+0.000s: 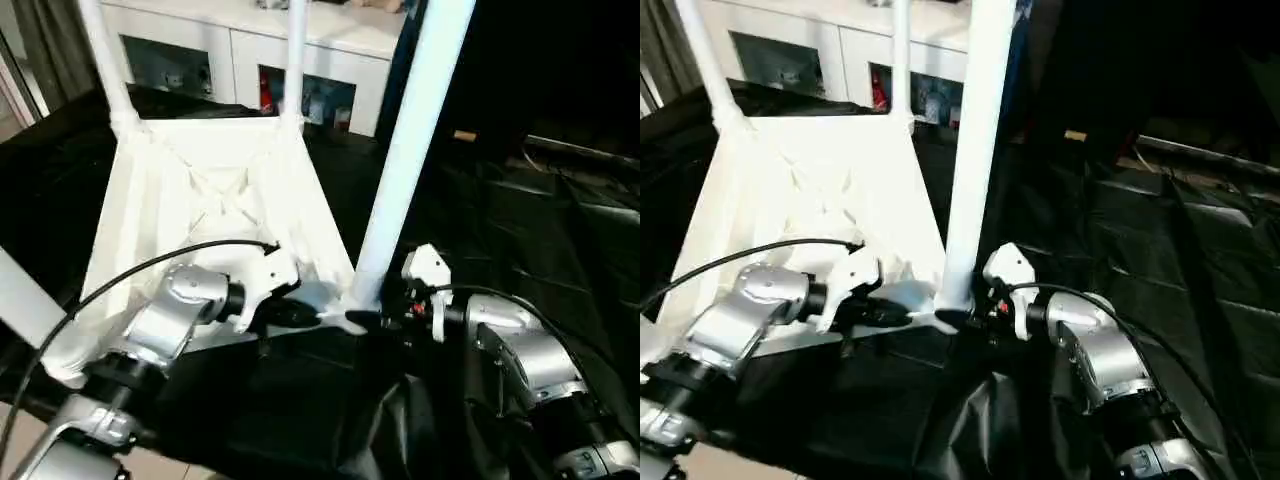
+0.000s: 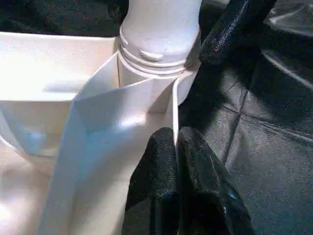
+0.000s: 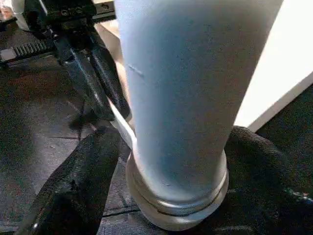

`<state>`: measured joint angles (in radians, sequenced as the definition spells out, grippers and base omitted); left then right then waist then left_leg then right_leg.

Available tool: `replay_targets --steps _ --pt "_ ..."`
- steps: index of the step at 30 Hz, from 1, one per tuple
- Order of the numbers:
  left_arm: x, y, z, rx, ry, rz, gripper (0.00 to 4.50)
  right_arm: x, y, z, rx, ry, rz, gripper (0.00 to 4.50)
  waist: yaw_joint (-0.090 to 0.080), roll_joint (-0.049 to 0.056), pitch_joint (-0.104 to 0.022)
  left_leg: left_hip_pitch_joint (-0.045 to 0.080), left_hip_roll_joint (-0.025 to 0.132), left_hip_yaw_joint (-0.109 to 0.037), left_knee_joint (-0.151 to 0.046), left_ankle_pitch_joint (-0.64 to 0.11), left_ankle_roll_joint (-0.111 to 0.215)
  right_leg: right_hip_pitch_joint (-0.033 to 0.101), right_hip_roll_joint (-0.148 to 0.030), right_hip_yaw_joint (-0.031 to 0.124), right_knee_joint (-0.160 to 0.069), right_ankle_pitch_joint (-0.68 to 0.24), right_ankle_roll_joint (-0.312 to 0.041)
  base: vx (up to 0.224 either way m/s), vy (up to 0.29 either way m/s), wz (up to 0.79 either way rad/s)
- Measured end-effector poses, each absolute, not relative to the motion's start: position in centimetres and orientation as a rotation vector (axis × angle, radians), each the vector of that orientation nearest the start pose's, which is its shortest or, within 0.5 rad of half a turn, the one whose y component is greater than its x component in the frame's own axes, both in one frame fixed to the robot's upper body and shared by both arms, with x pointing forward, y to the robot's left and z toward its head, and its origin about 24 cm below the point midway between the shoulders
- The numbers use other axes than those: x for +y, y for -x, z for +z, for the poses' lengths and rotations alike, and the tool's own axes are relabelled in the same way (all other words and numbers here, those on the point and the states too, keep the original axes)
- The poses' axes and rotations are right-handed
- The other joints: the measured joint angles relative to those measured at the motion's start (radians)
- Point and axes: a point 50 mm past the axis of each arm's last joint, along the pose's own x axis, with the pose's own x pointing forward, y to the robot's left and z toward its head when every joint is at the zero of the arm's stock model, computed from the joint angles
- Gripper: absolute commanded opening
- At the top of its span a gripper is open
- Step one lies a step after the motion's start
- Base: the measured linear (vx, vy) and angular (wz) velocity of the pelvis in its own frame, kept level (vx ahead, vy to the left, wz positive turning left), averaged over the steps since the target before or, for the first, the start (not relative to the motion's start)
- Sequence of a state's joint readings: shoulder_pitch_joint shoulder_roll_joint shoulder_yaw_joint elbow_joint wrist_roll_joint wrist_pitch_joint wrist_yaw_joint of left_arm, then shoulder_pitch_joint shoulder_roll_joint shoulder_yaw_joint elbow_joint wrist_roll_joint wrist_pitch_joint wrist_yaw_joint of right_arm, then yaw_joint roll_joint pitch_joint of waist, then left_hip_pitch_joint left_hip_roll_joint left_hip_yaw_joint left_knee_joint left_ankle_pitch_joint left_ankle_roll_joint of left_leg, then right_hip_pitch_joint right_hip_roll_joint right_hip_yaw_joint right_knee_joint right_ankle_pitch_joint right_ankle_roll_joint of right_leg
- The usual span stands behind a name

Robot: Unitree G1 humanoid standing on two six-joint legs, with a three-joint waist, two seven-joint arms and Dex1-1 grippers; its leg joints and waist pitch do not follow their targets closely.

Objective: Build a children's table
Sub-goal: Rotate leg to tighten

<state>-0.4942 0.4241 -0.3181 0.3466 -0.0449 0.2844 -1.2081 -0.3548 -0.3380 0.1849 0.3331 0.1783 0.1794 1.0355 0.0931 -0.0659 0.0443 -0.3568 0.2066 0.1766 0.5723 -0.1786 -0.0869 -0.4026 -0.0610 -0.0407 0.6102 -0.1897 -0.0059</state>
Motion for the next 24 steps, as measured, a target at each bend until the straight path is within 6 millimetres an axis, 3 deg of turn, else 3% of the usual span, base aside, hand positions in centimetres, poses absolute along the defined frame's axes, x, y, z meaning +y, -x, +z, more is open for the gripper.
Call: replay_targets --steps 10,17,24 --pt "13.4 -29.6 5.6 0.501 -0.348 -1.359 0.0 -13.6 -28.8 4.1 0.302 0.107 1.166 2.58 0.001 -0.002 0.0 0.0 0.0 0.0 0.0 0.0 0.0 0.0 0.0 0.0 0.0 0.0 0.0 0.0 0.0 0.0" --pt "13.3 -29.7 5.5 0.498 -0.347 -1.34 0.0 -13.6 -28.9 4.2 0.281 0.114 1.157 2.43 0.0 -0.003 -0.001 0.002 0.0 0.0 0.001 0.0 0.0 0.001 0.0 0.0 0.001 0.0 0.0 0.0 0.0 0.0" --pt "9.3 -31.6 4.7 0.475 -0.337 -1.168 0.0 -14.0 -30.4 3.5 0.307 0.075 0.843 2.07 0.004 -0.003 -0.004 0.007 -0.002 0.002 0.001 0.0 0.0 0.008 -0.003 0.001 0.001 -0.003 0.005 0.0 0.0 0.0"
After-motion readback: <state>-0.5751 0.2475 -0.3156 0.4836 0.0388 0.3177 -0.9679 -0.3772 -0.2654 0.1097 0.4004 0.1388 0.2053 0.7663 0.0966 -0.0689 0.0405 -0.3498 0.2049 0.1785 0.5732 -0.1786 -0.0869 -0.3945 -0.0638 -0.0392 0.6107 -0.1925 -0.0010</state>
